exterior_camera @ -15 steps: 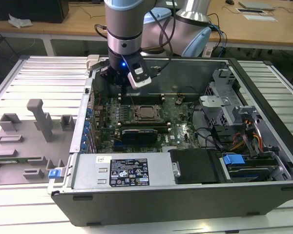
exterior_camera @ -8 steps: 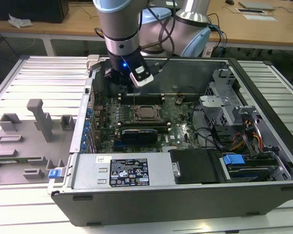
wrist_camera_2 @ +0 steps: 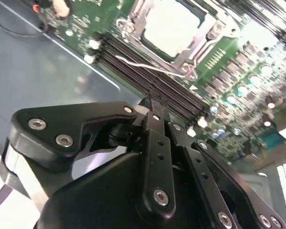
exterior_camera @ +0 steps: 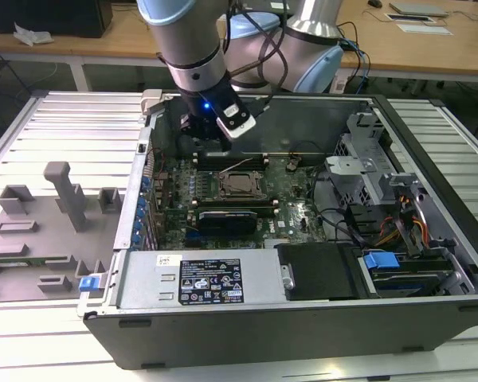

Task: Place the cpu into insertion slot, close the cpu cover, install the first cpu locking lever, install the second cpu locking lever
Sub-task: 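Install the first cpu locking lever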

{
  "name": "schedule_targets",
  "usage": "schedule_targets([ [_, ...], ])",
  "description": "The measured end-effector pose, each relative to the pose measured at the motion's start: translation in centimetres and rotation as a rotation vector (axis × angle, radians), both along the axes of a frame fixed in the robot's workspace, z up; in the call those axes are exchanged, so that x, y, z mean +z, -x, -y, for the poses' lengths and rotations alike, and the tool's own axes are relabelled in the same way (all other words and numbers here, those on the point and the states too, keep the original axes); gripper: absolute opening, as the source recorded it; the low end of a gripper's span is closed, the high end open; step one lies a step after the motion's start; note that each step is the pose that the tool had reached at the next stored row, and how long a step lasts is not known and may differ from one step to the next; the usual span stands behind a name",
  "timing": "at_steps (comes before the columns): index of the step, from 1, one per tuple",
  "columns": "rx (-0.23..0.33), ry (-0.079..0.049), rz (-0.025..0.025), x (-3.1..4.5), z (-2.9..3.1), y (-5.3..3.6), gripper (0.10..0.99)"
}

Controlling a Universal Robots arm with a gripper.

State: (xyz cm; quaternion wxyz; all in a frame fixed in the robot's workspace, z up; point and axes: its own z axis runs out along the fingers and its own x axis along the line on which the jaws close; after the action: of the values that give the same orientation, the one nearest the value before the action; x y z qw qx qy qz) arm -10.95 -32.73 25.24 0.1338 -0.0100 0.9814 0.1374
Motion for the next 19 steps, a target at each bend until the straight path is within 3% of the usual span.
schedule_targets([
  [1, 0.0, -0.001, 0.0028, -0.08, 0.04, -0.01, 0.106],
  [8, -0.12, -0.001, 0.0031, -0.78, 0.12, -0.04, 0.106],
  [12, -0.149, 0.006, -0.0006, -1.14, 0.12, -0.48, 0.106],
  [14, -0.15, 0.011, -0.0115, -1.29, 0.11, -1.04, 0.106],
  [15, -0.15, 0.015, -0.0232, -1.38, 0.11, -1.47, 0.106],
  [16, -0.15, 0.018, -0.0315, -1.43, 0.1, -1.71, 0.106],
  [17, -0.15, 0.022, -0.0448, -1.52, 0.09, -2.05, 0.106],
  [18, -0.15, 0.023, -0.0518, -1.69, 0.04, -2.16, 0.106],
  [19, -0.15, 0.024, -0.0534, -1.8, -0.03, -2.17, 0.106],
])
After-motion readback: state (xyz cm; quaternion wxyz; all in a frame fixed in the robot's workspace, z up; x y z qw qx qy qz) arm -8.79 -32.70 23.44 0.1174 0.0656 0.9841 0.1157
